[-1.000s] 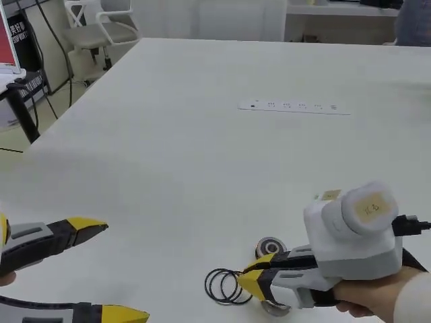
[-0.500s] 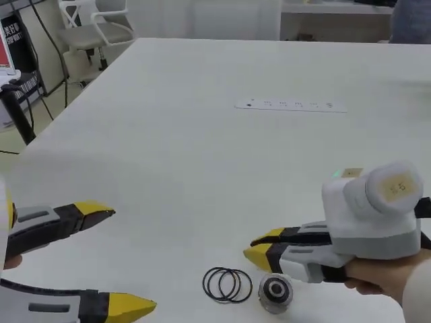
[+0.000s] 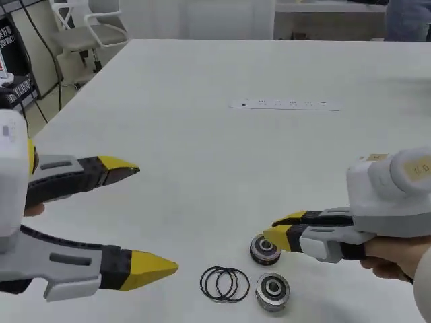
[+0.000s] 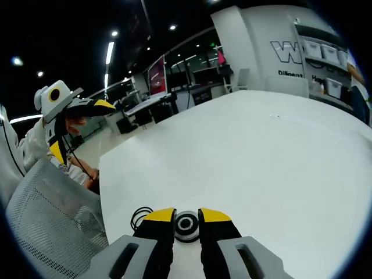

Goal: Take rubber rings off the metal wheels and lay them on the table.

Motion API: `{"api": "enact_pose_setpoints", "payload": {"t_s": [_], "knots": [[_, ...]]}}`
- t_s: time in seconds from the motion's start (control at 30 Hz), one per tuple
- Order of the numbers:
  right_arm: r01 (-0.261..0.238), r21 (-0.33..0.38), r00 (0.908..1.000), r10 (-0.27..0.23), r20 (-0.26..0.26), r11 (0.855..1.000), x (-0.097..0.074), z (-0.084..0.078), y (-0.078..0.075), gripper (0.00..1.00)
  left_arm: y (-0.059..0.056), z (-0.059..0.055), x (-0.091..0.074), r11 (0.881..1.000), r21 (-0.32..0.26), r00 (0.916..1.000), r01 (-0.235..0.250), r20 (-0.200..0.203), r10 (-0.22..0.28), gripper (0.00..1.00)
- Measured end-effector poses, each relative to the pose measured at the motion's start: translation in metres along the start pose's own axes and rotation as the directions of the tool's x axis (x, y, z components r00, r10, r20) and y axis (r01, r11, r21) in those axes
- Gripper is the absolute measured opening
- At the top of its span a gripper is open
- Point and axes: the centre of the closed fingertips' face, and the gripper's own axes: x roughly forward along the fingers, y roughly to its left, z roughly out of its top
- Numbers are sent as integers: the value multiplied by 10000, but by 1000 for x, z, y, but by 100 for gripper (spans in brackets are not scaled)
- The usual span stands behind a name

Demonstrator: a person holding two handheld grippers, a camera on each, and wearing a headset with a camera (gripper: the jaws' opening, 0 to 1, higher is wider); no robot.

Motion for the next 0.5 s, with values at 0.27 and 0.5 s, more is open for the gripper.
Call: {"api": "enact_pose_setpoints", "payload": {"t_s": [0.27, 0.5], "knots": [[3, 401, 9999, -8, 136, 9992, -5, 0, -9, 20, 6, 42, 24, 9938, 999, 9977, 478, 428, -523, 75], [-2, 164, 9999, 4, -169, 9999, -7, -9, -15, 23, -1, 66, 54, 9717, 1893, 9880, 1413, 357, -1506, 73]]}}
